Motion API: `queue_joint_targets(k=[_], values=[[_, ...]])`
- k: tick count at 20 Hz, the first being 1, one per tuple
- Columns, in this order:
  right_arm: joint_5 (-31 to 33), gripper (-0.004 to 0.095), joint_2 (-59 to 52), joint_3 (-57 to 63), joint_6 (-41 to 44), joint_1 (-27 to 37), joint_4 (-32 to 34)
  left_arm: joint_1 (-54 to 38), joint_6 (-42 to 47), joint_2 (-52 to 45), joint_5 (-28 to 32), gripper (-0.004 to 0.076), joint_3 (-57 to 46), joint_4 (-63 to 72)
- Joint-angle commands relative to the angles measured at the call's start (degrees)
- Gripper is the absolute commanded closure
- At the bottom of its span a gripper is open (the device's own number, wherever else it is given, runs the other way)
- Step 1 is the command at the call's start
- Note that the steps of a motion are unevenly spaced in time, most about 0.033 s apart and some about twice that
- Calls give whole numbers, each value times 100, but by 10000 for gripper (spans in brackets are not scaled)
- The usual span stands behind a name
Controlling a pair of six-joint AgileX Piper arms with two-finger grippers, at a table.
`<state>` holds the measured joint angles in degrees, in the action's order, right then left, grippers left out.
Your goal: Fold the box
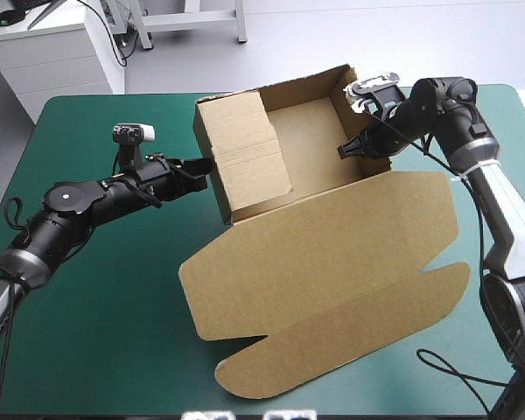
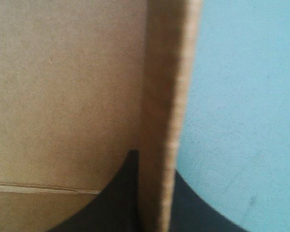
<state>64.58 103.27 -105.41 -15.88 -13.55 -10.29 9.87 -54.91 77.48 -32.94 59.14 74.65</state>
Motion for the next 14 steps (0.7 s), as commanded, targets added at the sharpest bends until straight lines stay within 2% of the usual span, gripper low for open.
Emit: queue_joint_targets(k=[1,3,4,5,6,8,9,14], values=[[-279,920,-302,-169,-13,-152,-348,100,51,-196,-118,724,247,349],[-287,920,-302,-169,-13,-175,-242,100,51,-196,-175,657,247,349],[-287,920,-302,-169,-13,-175,-180,100,51,-196,-233,566,247,352],[-287,920,-302,-169,-13,-175,-146,100,51,-196,-238,521,247,363],[-287,919,-302,-169,24,-175,-33,100,51,-196,-248,407,247,448],[-287,920,-302,-169,59,-175,87,52,76,-196,-366,273,247,919],[-287,920,-302,-169,59,-175,109,-22,76,-196,-561,238,247,1309],[-303,920,-302,-169,114,-175,171,-452,76,-196,-1675,236,247,1800]])
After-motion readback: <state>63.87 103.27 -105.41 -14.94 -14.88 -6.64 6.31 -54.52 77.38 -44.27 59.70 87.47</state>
